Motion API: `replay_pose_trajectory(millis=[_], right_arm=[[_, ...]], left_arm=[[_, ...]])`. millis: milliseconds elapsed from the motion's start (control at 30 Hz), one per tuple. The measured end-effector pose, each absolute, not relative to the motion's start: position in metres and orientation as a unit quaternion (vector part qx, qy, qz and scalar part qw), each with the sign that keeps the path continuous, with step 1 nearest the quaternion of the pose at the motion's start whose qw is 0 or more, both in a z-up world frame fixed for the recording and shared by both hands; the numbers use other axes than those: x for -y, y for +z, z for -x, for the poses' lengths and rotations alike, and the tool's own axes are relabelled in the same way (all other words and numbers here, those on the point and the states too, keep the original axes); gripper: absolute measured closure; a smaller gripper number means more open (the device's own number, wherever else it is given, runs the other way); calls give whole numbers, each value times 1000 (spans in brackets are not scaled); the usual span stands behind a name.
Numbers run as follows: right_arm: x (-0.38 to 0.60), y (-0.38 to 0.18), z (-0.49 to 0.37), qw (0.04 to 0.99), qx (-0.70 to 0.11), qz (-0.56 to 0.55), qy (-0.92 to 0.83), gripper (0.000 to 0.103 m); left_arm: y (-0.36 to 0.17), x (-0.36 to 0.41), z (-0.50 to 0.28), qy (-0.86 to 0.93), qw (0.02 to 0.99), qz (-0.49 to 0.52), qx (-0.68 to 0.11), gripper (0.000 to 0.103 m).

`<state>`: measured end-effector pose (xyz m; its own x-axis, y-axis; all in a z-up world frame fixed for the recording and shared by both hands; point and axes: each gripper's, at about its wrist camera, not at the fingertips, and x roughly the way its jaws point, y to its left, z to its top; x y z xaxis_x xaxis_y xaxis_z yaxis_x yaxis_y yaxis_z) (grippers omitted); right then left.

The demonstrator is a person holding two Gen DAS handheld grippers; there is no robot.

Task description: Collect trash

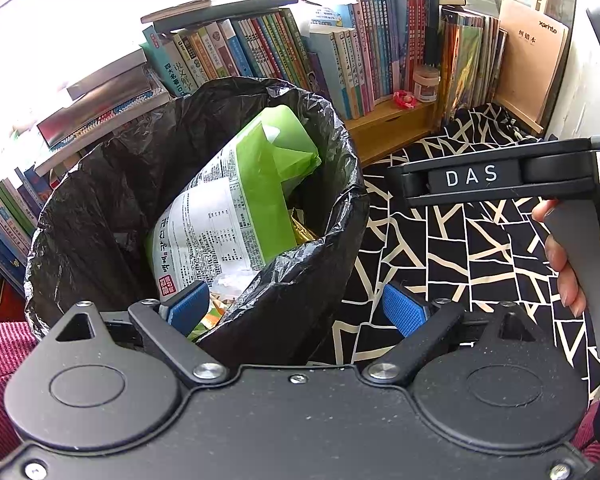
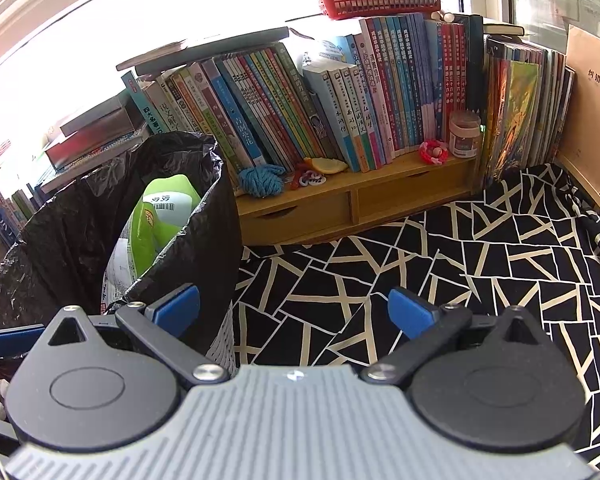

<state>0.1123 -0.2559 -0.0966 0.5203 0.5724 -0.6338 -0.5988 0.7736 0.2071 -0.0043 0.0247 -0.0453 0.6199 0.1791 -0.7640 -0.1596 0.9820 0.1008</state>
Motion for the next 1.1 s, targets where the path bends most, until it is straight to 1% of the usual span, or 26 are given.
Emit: replay_pose_trajectory(millis=[1100], right_arm=[[255,-98,-112,871,-356,20,338,0]], left_arm=[[-47,-25,3,95,899,-16,-427,10]])
